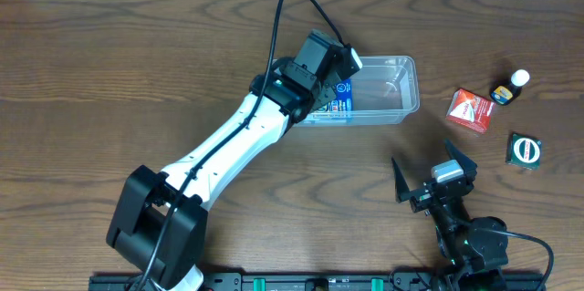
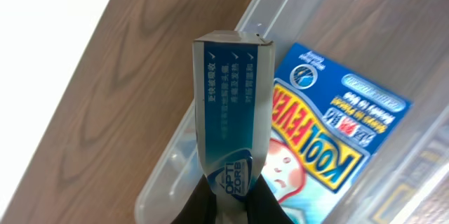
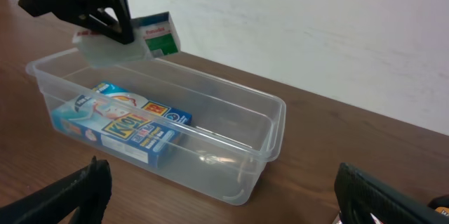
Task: Pack container
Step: 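Carry the white box with the left gripper over the container, then lower the white box into the container and release it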
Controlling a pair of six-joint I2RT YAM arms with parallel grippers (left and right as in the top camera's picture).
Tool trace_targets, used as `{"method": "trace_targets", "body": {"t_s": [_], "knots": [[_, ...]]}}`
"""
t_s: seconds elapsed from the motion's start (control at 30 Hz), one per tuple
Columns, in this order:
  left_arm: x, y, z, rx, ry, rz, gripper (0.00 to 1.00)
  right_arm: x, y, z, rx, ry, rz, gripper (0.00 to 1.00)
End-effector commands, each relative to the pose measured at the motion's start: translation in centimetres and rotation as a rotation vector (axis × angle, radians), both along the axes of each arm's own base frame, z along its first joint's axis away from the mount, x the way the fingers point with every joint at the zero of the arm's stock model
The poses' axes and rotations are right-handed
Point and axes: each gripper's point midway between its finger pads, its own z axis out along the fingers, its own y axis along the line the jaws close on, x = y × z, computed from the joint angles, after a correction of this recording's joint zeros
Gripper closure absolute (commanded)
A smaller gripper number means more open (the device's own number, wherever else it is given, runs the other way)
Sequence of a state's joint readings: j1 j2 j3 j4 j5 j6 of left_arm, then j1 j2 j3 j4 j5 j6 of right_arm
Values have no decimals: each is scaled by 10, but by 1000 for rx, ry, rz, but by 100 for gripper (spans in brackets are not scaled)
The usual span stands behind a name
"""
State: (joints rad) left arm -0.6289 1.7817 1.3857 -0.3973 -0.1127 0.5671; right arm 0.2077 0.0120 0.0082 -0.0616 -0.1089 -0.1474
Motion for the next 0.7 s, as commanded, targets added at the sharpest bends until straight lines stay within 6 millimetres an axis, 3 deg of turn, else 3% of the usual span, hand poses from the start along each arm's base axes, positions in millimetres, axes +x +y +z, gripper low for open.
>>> {"method": "trace_targets", "body": {"t_s": [0.0, 0.17, 0.67], "knots": [[9, 5, 4, 36, -24, -33, 92, -1, 2, -1, -13, -5, 11, 1], [-4, -4, -4, 22, 33, -166, 92, -1, 2, -1, -13, -5, 11, 1], [-1, 10, -16, 100, 35, -230, 92, -1, 2, -1, -13, -5, 11, 1]]}}
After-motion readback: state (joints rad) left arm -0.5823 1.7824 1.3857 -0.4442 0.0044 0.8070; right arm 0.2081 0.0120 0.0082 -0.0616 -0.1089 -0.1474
